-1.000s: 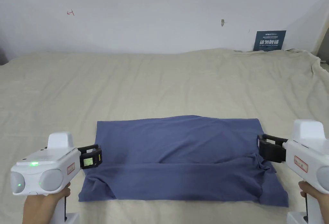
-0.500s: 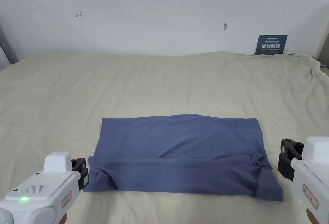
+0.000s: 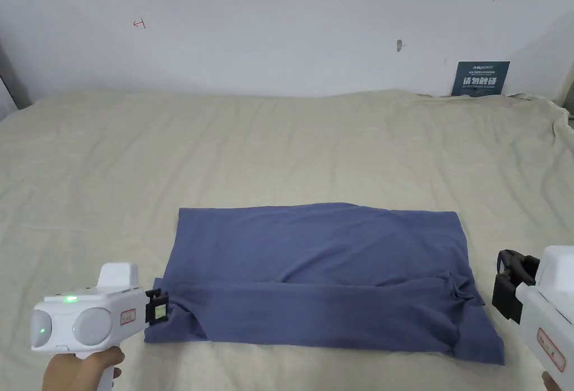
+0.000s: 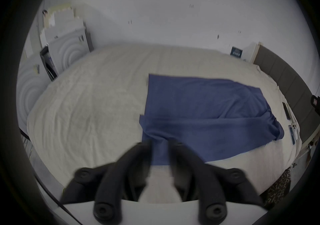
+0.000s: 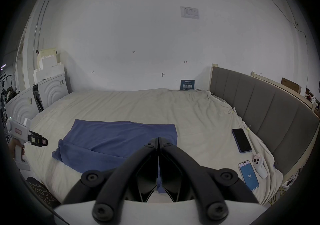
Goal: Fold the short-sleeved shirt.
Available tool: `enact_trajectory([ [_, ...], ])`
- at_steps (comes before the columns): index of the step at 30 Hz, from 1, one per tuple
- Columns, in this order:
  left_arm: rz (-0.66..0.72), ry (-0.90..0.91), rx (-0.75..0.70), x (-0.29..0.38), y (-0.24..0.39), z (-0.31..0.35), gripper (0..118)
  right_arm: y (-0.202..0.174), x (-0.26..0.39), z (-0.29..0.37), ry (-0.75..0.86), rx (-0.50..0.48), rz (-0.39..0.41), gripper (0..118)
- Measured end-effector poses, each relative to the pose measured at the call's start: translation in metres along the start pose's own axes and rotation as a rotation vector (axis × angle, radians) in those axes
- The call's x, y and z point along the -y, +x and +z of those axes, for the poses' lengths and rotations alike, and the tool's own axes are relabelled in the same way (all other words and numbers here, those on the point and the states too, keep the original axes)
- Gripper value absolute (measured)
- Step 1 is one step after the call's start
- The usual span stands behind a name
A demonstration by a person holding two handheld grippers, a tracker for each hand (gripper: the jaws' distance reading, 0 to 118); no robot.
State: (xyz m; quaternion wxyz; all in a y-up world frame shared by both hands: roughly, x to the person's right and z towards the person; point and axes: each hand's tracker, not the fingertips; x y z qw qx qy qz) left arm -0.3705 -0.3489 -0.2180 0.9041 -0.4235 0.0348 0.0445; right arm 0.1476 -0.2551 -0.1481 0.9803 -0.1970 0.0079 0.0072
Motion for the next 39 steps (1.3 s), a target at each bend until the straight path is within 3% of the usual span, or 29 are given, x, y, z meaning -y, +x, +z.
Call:
enact_trajectory([
  [2, 0.029, -0.074, -0.015, -0.001, -0.006, -0.022, 94, -0.001, 0.002, -0.004, -0.014, -0.001, -0.002, 0],
  [7, 0.057, -0.148, -0.058, 0.010, -0.013, -0.058, 92, 0.001, 0.011, -0.018, -0.054, 0.003, -0.006, 0],
  [11, 0.072, -0.193, -0.027, 0.018, -0.013, -0.074, 72, 0.008, 0.020, -0.029, -0.083, 0.011, -0.002, 0],
  [12, 0.081, -0.225, 0.005, 0.020, -0.013, -0.078, 47, 0.009, 0.021, -0.031, -0.091, 0.011, -0.004, 0],
  [13, 0.078, -0.238, -0.001, 0.023, -0.012, -0.082, 34, 0.009, 0.022, -0.032, -0.101, 0.012, -0.006, 0],
  [15, 0.057, -0.196, -0.037, 0.025, -0.006, -0.076, 25, 0.011, 0.026, -0.037, -0.120, 0.017, -0.008, 0],
  [17, 0.068, -0.191, -0.040, 0.023, -0.006, -0.075, 8, 0.014, 0.031, -0.043, -0.147, 0.027, -0.007, 0],
  [20, 0.075, -0.178, -0.026, 0.021, -0.005, -0.073, 3, 0.020, 0.045, -0.062, -0.240, 0.036, -0.028, 2],
  [22, 0.067, -0.157, -0.022, 0.019, -0.005, -0.067, 3, 0.027, 0.059, -0.079, -0.310, 0.039, -0.031, 20],
  [24, 0.067, -0.132, -0.013, 0.019, -0.006, -0.059, 3, 0.031, 0.074, -0.098, -0.391, 0.035, -0.031, 62],
  [25, 0.068, -0.118, -0.008, 0.017, -0.006, -0.055, 3, 0.034, 0.083, -0.108, -0.423, 0.032, -0.050, 72],
  [26, 0.067, -0.110, -0.001, 0.015, -0.006, -0.052, 3, 0.035, 0.091, -0.116, -0.435, 0.036, -0.052, 73],
  [30, 0.052, -0.088, 0.015, 0.009, -0.008, -0.045, 3, 0.026, 0.112, -0.136, -0.558, 0.064, -0.016, 71],
  [32, 0.049, -0.084, 0.021, 0.005, -0.007, -0.043, 3, 0.026, 0.121, -0.142, -0.587, 0.055, -0.042, 64],
  [33, 0.049, -0.082, 0.021, 0.005, -0.007, -0.043, 3, 0.024, 0.121, -0.138, -0.597, 0.050, -0.076, 55],
  [34, 0.049, -0.082, 0.021, 0.005, -0.007, -0.043, 3, 0.024, 0.122, -0.137, -0.597, 0.035, -0.106, 37],
  [35, 0.050, -0.082, 0.022, 0.005, -0.008, -0.044, 3, 0.024, 0.123, -0.136, -0.597, 0.023, -0.129, 12],
  [36, 0.053, -0.083, 0.023, 0.005, -0.009, -0.045, 3, 0.023, 0.124, -0.135, -0.598, 0.031, -0.117, 3],
  [39, 0.062, -0.081, 0.022, 0.007, -0.011, -0.045, 3, 0.032, 0.122, -0.133, -0.582, 0.008, -0.102, 3],
])
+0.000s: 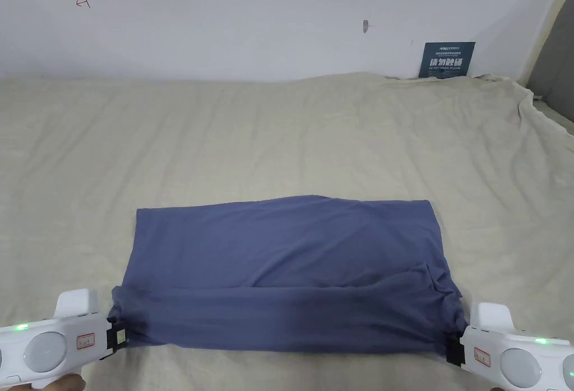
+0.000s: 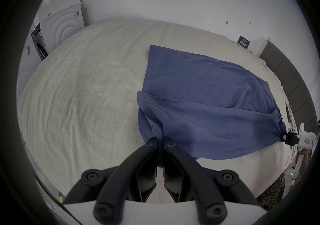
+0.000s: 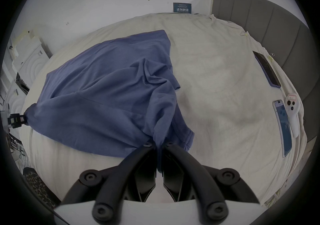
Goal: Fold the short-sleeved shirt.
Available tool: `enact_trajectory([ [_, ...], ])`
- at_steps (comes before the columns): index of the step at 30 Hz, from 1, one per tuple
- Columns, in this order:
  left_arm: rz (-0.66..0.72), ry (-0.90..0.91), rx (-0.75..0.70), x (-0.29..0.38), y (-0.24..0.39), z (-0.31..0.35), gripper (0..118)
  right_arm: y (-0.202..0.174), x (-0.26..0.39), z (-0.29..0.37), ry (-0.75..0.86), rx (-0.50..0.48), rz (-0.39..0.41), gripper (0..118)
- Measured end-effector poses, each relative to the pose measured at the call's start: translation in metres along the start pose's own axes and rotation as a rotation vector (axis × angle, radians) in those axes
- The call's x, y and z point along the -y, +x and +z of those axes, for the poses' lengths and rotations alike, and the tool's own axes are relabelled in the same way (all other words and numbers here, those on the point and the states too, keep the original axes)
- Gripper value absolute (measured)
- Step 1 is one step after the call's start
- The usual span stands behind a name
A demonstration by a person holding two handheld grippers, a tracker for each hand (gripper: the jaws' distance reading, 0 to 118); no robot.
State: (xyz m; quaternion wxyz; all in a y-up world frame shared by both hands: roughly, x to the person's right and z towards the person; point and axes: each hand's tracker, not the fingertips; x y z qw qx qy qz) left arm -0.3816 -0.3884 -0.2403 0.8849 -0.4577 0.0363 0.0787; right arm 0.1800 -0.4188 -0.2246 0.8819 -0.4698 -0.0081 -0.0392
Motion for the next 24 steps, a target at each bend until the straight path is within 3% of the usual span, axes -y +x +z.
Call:
enact_trajectory([
  [8, 0.047, 0.015, 0.023, 0.012, -0.014, 0.017, 3, 0.004, 0.008, 0.064, 0.105, -0.048, -0.009, 3],
  [16, 0.029, 0.000, 0.025, 0.056, -0.024, 0.057, 3, 0.022, 0.056, 0.103, 0.107, -0.077, -0.021, 3],
  [24, 0.023, -0.062, 0.003, 0.104, -0.029, 0.056, 3, 0.032, 0.098, 0.091, 0.034, -0.062, -0.055, 3],
])
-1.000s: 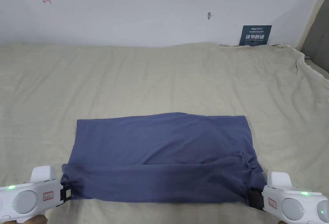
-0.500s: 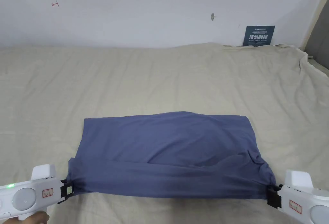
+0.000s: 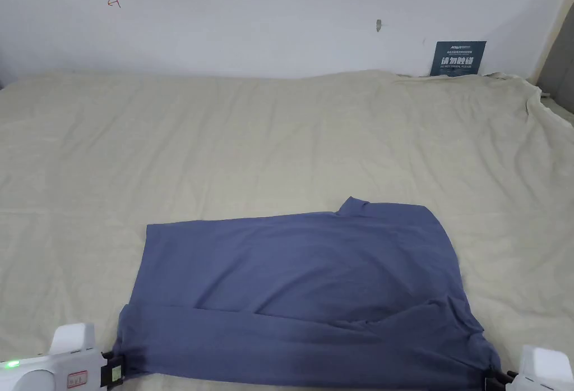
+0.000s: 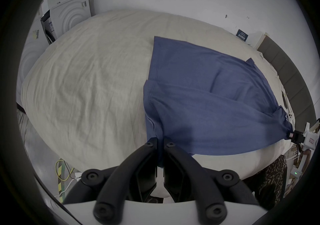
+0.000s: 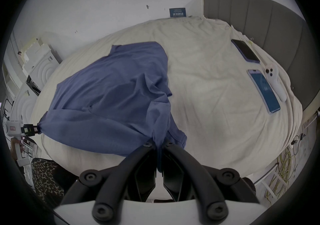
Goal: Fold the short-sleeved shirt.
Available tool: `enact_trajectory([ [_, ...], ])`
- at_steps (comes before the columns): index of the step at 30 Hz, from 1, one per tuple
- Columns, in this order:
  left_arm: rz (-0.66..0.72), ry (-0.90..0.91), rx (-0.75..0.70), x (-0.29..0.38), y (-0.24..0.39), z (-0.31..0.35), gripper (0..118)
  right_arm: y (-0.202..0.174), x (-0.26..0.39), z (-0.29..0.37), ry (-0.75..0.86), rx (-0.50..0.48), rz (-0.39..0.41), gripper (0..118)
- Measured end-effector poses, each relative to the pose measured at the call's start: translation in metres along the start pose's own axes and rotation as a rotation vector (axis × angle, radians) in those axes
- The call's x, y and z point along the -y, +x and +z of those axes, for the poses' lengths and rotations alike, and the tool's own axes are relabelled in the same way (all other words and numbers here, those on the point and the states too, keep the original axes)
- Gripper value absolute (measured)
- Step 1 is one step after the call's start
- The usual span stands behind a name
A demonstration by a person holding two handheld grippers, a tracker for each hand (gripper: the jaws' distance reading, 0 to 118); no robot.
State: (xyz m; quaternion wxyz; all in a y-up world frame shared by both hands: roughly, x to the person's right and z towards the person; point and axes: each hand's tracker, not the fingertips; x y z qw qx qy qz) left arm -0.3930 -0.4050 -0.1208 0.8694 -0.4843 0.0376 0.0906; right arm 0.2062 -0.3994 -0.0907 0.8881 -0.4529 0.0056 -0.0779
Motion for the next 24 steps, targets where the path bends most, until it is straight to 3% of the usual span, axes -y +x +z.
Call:
enact_trajectory([
  [10, -0.035, -0.037, -0.084, 0.009, 0.016, -0.021, 5, -0.010, 0.009, -0.025, -0.069, 0.058, -0.012, 3],
  [11, -0.044, -0.035, -0.090, 0.009, 0.018, -0.019, 11, -0.011, 0.007, -0.023, -0.071, 0.059, -0.007, 4],
  [13, -0.051, -0.031, -0.099, 0.007, 0.022, -0.013, 40, -0.016, 0.002, -0.014, -0.062, 0.074, 0.004, 17],
  [14, -0.053, -0.028, -0.106, 0.005, 0.024, -0.009, 69, -0.020, -0.002, -0.006, -0.047, 0.078, 0.010, 33],
  [15, -0.055, -0.020, -0.108, 0.003, 0.027, -0.004, 91, -0.023, -0.007, 0.002, -0.009, 0.080, 0.024, 59],
  [16, -0.058, 0.022, -0.098, -0.001, 0.027, 0.003, 102, -0.027, -0.014, 0.012, 0.033, 0.074, 0.032, 74],
  [17, -0.056, 0.071, -0.084, -0.005, 0.030, 0.013, 108, -0.031, -0.022, 0.023, 0.074, 0.064, 0.038, 80],
  [24, -0.030, 0.397, -0.004, -0.057, 0.058, 0.089, 112, -0.054, -0.078, 0.088, 0.370, 0.024, 0.105, 80],
])
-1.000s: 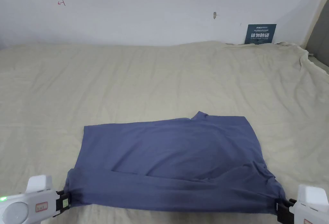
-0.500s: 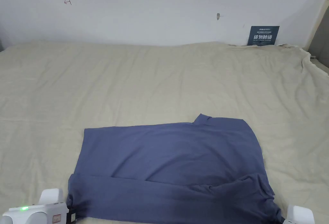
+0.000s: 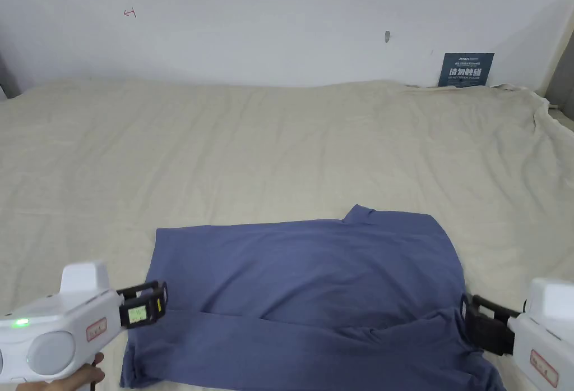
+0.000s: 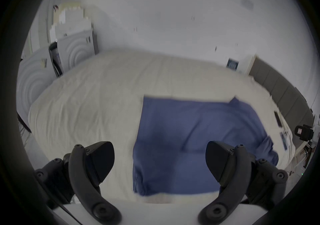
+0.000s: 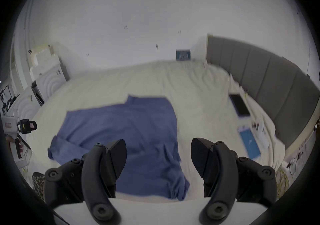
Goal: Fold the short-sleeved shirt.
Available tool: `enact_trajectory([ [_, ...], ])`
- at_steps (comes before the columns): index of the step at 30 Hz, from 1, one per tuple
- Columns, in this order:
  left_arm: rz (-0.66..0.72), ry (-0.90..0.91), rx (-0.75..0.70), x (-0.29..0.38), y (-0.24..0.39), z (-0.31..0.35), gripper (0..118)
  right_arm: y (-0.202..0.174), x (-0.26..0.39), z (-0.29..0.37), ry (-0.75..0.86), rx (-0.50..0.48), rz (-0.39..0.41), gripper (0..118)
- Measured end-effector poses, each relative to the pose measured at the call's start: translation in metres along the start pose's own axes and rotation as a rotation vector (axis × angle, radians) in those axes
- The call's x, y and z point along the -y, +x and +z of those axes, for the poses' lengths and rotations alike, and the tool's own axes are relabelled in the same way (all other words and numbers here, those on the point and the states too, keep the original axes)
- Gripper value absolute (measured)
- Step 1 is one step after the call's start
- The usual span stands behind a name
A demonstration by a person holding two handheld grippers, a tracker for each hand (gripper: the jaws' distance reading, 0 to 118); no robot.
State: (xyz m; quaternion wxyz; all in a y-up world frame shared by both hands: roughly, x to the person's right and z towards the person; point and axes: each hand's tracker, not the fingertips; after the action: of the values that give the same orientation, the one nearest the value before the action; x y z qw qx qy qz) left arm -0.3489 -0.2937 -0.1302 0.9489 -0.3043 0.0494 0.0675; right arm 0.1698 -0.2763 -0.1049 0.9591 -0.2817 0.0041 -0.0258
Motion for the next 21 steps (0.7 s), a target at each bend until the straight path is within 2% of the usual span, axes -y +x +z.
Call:
enact_trajectory([
  [4, -0.037, 0.099, -0.006, -0.027, 0.016, 0.014, 111, -0.011, -0.021, 0.007, 0.121, 0.023, 0.056, 79],
  [5, -0.042, 0.132, -0.012, -0.031, 0.021, 0.016, 109, -0.013, -0.024, 0.007, 0.142, 0.030, 0.065, 79],
  [6, -0.055, 0.166, -0.018, -0.034, 0.025, 0.018, 100, -0.016, -0.025, 0.006, 0.166, 0.035, 0.072, 76],
  [7, -0.068, 0.205, -0.016, -0.035, 0.029, 0.020, 86, -0.018, -0.026, 0.005, 0.188, 0.046, 0.077, 68],
  [8, -0.085, 0.234, -0.001, -0.035, 0.031, 0.020, 64, -0.020, -0.027, 0.004, 0.197, 0.056, 0.076, 54],
  [9, -0.108, 0.255, 0.003, -0.036, 0.034, 0.020, 26, -0.021, -0.029, 0.003, 0.207, 0.061, 0.074, 30],
  [10, -0.117, 0.265, 0.001, -0.036, 0.037, 0.019, 11, -0.032, -0.032, 0.007, 0.216, 0.062, 0.074, 8],
  [11, -0.118, 0.261, -0.003, -0.038, 0.040, 0.016, 4, -0.034, -0.033, 0.006, 0.227, 0.064, 0.075, 1],
  [15, -0.089, 0.226, 0.043, -0.046, 0.039, -0.005, 0, -0.034, -0.041, -0.006, 0.241, 0.054, 0.074, 0],
  [21, -0.087, 0.138, 0.040, -0.075, 0.030, -0.070, 0, -0.035, -0.058, -0.036, 0.235, 0.042, 0.075, 0],
])
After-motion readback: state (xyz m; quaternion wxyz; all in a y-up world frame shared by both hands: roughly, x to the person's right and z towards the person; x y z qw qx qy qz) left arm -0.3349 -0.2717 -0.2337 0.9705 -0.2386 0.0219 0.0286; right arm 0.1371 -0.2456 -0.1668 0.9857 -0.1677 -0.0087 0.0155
